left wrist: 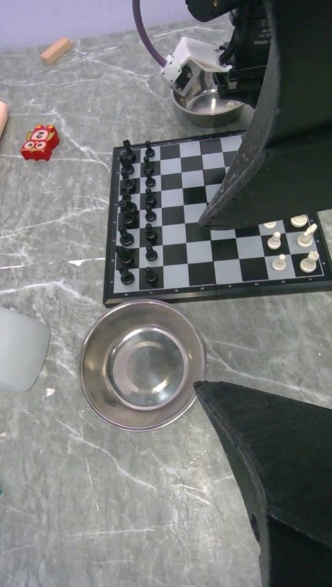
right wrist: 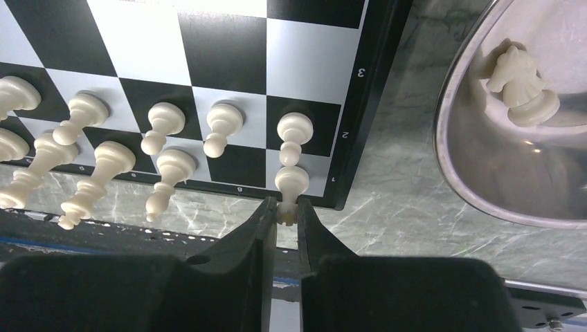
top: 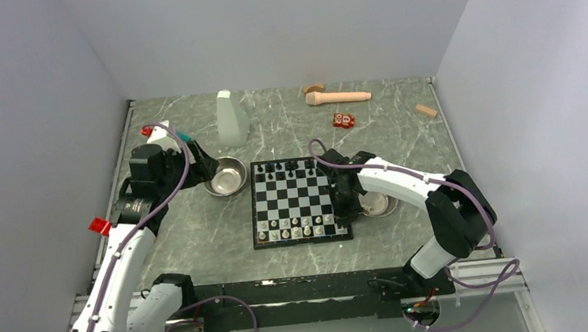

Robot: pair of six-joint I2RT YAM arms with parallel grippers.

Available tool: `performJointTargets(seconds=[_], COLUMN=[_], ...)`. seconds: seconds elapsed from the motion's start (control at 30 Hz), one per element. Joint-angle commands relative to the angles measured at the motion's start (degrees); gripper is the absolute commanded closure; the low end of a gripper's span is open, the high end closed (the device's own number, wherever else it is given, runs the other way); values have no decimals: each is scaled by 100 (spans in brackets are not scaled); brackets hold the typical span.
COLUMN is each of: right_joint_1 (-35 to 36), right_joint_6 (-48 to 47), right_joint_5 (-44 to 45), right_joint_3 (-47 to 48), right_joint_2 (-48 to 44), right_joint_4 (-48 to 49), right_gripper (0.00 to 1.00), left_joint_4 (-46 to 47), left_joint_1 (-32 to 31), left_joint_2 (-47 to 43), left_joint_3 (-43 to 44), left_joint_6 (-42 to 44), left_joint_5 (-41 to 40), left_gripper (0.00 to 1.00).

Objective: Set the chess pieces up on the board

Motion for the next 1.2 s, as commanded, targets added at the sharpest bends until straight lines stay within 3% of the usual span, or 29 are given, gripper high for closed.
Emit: performJointTargets(seconds=[0.0, 0.17, 0.23, 0.33, 0.43, 0.77, 0.9, 1.17], right_joint_1=[-12, 0, -1, 1, -1, -84, -671, -2619], right_joint_6=[35, 43, 43, 52, 60, 135, 7, -352], right_joint_5=[96, 68, 65, 33, 21, 275, 307, 215], right_joint_3=[95, 68, 60, 45, 63, 489, 495, -199], right_joint_2=[-9, -3, 9, -49, -141, -941, -1331, -1432], right_joint_4=[72, 106, 108, 133, 124, -270, -337, 218], right_gripper=[100, 100, 92, 72, 64, 57, 57, 57], left_joint_4=[217, 225, 226, 221, 224, 198, 164, 140], left_joint_1=[28, 32, 26, 28, 28, 28, 28, 28], left_joint_2=[-95, -121, -132, -145, -154, -225, -234, -230], left_joint_3=[-54, -90, -100, -119, -143, -182, -147, -152], left_joint_6=[32, 8, 0, -14, -36, -89, -96, -191], left_joint_5=[-2, 18, 18, 26, 33, 44, 48, 80], left_gripper=[16, 16, 16, 16, 16, 16, 17, 18])
